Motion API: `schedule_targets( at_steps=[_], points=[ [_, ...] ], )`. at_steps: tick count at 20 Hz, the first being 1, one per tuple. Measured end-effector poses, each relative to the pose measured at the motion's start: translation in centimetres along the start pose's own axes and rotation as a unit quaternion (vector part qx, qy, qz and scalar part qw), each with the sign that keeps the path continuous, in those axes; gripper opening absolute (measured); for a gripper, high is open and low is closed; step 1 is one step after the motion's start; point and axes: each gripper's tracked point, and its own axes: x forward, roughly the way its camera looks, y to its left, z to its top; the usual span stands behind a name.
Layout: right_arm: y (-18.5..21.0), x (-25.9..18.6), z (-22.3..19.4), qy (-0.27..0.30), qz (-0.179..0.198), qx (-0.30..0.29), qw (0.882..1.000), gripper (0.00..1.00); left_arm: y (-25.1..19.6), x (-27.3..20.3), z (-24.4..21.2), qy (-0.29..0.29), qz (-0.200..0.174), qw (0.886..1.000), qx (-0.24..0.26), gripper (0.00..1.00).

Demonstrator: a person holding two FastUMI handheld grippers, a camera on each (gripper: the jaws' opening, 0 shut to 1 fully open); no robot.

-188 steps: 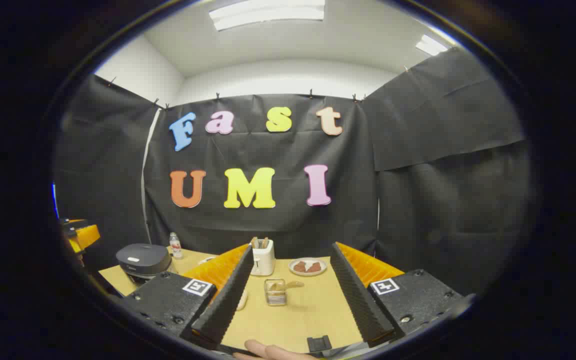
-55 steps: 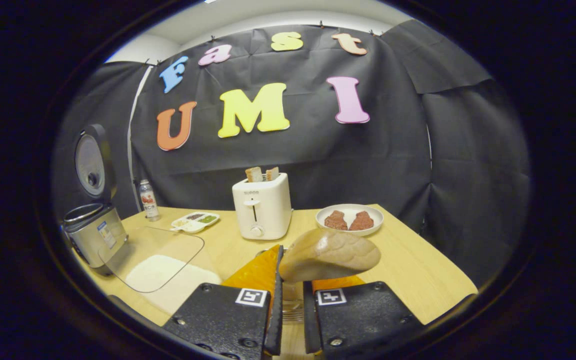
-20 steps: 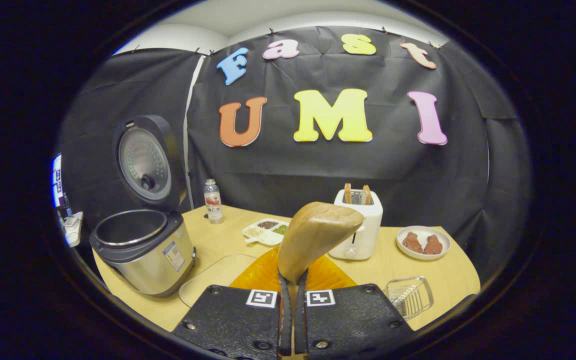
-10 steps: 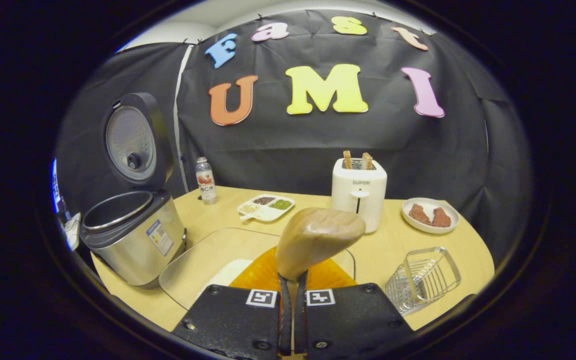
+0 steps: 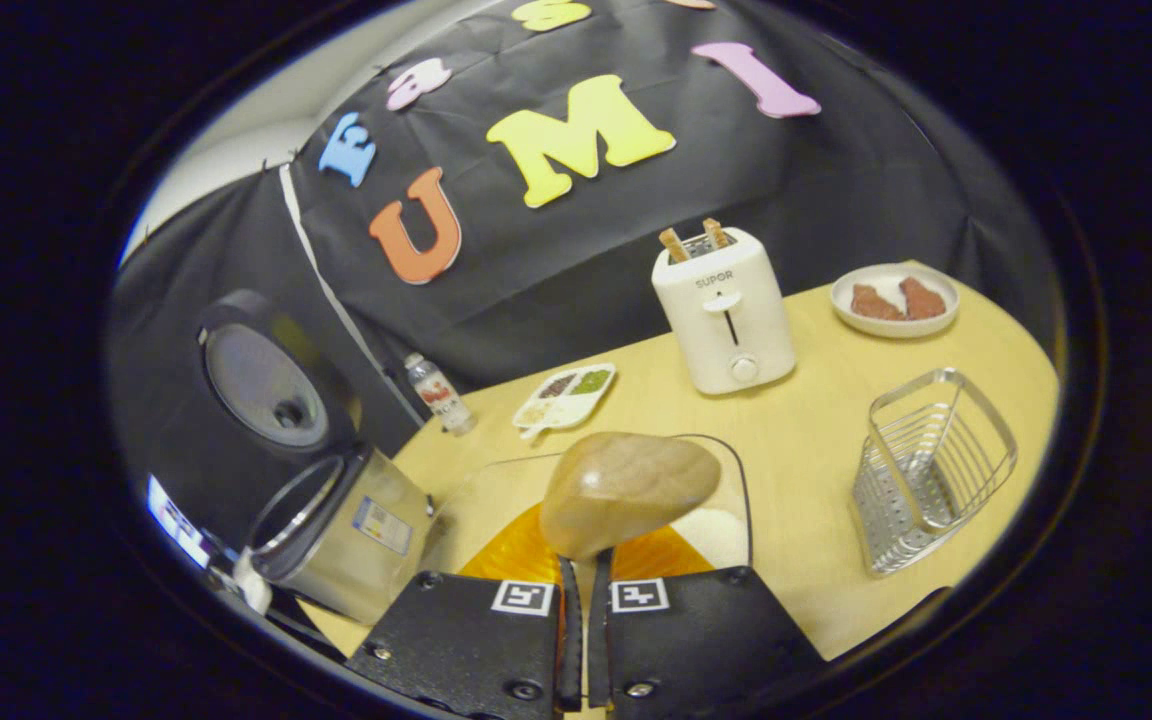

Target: Close the left gripper, press the button to open the rice cooker; take a wooden spoon from the chopstick holder with the right hand, scoop a spoonful of rice and pour it into the rice cooker, then put the wooden spoon back into the chopstick holder.

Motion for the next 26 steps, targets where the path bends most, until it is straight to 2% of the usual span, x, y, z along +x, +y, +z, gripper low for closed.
schedule_targets(
  at_steps=[2,8,14,18,21,26],
  points=[
    [0.1,-0.1,0.3,-0.003,0.007,0.027,1.000,0.07,0.1,0.1,-0.1,0.002,0.002,1.000,0.002,0.95],
    [-0.1,-1.0,1.6,-0.036,0.014,0.054,0.998,0.08,0.6,-0.1,-0.4,0.006,0.009,1.000,-0.003,0.95],
    [-1.1,-2.6,3.4,-0.076,0.021,0.132,0.988,0.07,0.6,-0.2,-0.4,0.008,0.009,1.000,0.004,0.95],
    [-2.6,-3.1,3.5,-0.081,0.038,0.213,0.973,0.07,0.4,-0.4,-0.3,0.008,0.008,1.000,0.012,0.95],
    [-3.1,-3.5,4.0,-0.088,0.061,0.281,0.954,0.07,-0.2,-0.9,-0.6,0.010,0.003,1.000,0.019,0.94],
    [-0.9,-3.9,5.2,-0.091,0.108,0.331,0.933,0.07,0.3,-2.1,-0.5,0.010,0.009,1.000,0.009,0.94]
  ],
)
